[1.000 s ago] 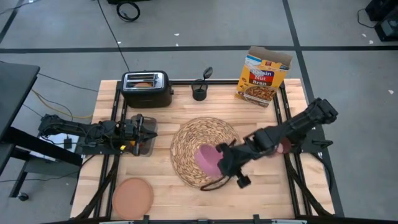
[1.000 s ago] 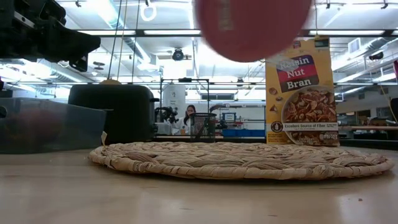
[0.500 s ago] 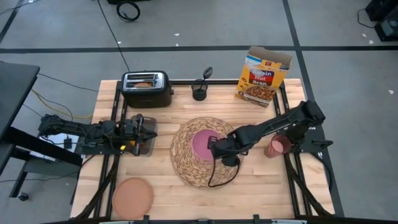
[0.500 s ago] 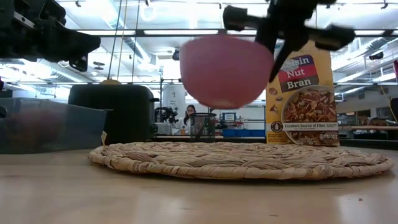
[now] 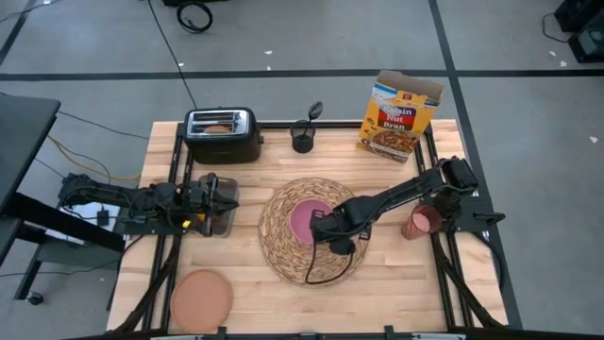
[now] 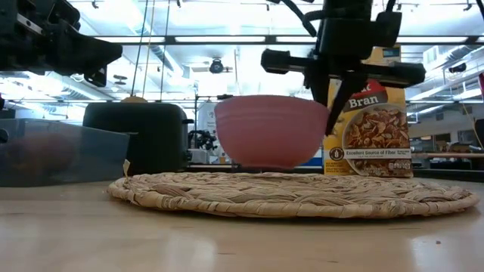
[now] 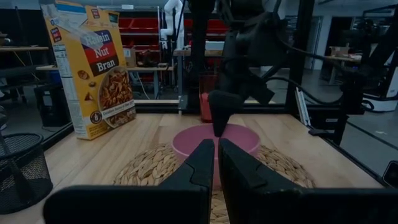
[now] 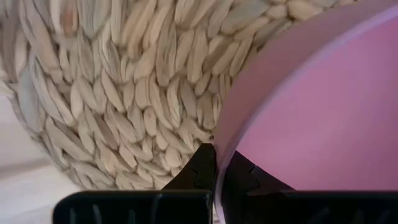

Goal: Arrange a breakfast setting
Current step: Put the pink bowl at the center of the brown mat, then put the orange plate at the bottom left of the pink bowl

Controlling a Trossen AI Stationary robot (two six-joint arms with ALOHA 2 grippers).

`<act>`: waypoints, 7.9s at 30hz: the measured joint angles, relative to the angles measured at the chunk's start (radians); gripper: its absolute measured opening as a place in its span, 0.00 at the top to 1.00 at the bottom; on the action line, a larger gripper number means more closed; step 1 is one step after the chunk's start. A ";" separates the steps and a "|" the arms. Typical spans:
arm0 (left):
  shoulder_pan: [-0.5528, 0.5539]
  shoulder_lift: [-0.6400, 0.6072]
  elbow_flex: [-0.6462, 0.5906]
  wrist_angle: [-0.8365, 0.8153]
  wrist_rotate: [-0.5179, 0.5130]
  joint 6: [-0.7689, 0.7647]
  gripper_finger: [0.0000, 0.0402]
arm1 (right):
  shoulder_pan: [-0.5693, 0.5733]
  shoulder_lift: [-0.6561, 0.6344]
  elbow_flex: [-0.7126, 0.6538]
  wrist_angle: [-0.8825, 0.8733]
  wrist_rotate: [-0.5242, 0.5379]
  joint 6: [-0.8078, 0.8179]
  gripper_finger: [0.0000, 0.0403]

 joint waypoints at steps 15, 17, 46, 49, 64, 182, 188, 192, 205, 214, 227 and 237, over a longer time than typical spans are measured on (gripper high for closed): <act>0.000 0.000 0.000 -0.001 0.000 0.000 0.93 | -0.008 0.020 0.000 -0.024 -0.049 0.054 0.93; 0.000 0.000 0.000 0.001 0.000 0.000 0.93 | -0.008 0.020 0.000 -0.024 -0.058 0.065 0.91; 0.000 0.000 0.000 0.000 0.000 0.000 0.93 | 0.174 -0.558 0.000 0.005 -0.070 1.107 0.63; 0.000 0.000 0.000 0.000 0.000 0.011 0.93 | 0.182 -0.622 0.000 0.008 -0.070 1.307 0.63; 0.004 -0.001 0.000 0.182 -0.273 -0.535 0.93 | 0.184 -0.753 0.000 0.095 -0.071 1.575 0.63; -0.638 1.738 1.284 -1.125 0.371 -2.176 0.95 | -0.178 -0.880 0.000 0.026 0.011 1.140 0.45; -0.642 1.702 1.444 -1.222 0.244 -1.927 0.97 | -0.201 -0.908 0.000 0.001 0.019 1.100 0.45; -0.642 1.702 1.554 -1.295 0.141 -1.498 0.97 | -0.213 -0.923 0.000 0.002 0.019 1.061 0.45; -0.553 1.709 1.538 -1.355 0.014 -0.200 0.95 | -0.216 -0.923 0.000 0.005 0.022 1.049 0.45; -0.491 1.709 1.449 -1.272 0.075 0.105 0.95 | -0.216 -0.920 0.000 0.003 0.020 1.060 0.45; -0.501 1.709 1.406 -1.164 0.104 0.042 0.92 | -0.217 -0.885 0.000 -0.002 0.021 1.060 0.43; -0.506 1.709 1.406 -1.155 0.119 -0.033 0.70 | -0.245 -0.881 0.000 -0.018 0.046 1.102 0.33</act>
